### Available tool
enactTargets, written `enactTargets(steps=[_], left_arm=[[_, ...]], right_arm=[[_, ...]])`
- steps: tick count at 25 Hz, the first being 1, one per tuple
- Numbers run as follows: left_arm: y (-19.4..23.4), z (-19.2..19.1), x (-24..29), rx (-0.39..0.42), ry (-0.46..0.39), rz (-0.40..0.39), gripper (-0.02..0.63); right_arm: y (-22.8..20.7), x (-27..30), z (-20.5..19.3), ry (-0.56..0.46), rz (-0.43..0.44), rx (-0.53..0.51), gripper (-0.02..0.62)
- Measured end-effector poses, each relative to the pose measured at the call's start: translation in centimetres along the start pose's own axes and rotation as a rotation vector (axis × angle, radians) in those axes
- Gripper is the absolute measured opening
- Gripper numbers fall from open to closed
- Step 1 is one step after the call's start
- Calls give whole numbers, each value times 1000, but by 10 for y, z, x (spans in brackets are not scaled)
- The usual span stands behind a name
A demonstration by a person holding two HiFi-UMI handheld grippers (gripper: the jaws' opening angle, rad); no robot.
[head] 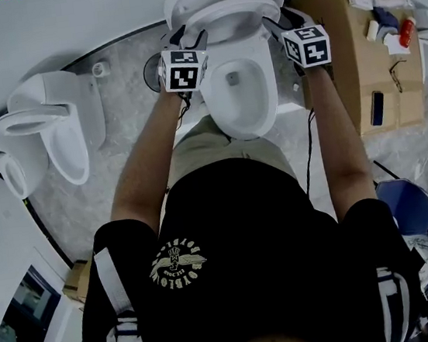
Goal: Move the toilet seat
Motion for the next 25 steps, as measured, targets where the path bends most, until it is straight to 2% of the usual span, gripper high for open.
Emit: enactTargets(steps=[3,7,9,13,16,22,25], left_arm=[[-15,15,-35,5,-101,15,209],[-46,39,-84,25,-247,29,122],[-63,52,-108,51,-306,52,77],[-92,69,-155,82,-404,79,43],[-109,75,-185,68,-450,81,31],[-127,81,-239,21,-497,143,25],[-140,82,-262,55,-520,159,25]], right_arm=[[11,-36,3,-68,-5,-24,259],[27,-91,4,-161,22,-66,247],[32,-118,6,-205,12,-97,186],[44,-169,15,-300,-1,-138,119],[55,-202,22,-358,-4,-156,67],[80,-252,32,-443,39,-211,44],[89,-272,32,-456,50,-234,34]])
Point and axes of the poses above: the fingertips, and each gripper's own axes: x forward along the fingers, y to its left, z out of its top, the point moved 3 cm from there along -x, backward along the fingers, and after that the axes turned 1 degree about y, right-handed, at the moved point
